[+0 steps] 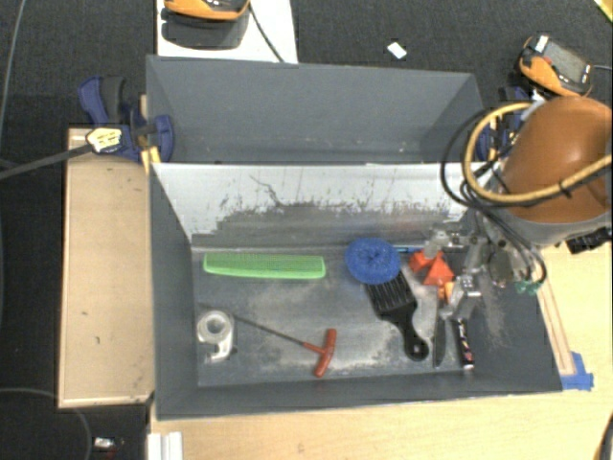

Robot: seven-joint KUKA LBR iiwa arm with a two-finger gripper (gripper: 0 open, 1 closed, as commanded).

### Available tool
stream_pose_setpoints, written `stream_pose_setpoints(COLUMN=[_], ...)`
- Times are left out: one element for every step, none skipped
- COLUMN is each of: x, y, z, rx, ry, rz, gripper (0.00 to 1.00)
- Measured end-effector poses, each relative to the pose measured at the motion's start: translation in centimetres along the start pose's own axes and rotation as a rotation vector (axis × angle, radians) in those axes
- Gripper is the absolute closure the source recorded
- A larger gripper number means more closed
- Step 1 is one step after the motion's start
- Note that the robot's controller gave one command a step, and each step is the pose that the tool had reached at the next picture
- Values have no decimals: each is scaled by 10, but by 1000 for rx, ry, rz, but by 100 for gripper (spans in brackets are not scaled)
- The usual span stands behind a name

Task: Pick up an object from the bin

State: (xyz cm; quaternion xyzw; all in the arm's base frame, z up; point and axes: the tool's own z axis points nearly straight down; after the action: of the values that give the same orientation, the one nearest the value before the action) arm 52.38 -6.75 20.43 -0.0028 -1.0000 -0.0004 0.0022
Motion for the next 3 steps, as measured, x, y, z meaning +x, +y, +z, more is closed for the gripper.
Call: stream_pose_setpoints(x=[-2,-38,-44], y=[0,4,13], z=[-4,80,98], rx=[1,1,0], ry=[-8,-14,-10], rz=[-3,62,172], gripper=[0,0,0])
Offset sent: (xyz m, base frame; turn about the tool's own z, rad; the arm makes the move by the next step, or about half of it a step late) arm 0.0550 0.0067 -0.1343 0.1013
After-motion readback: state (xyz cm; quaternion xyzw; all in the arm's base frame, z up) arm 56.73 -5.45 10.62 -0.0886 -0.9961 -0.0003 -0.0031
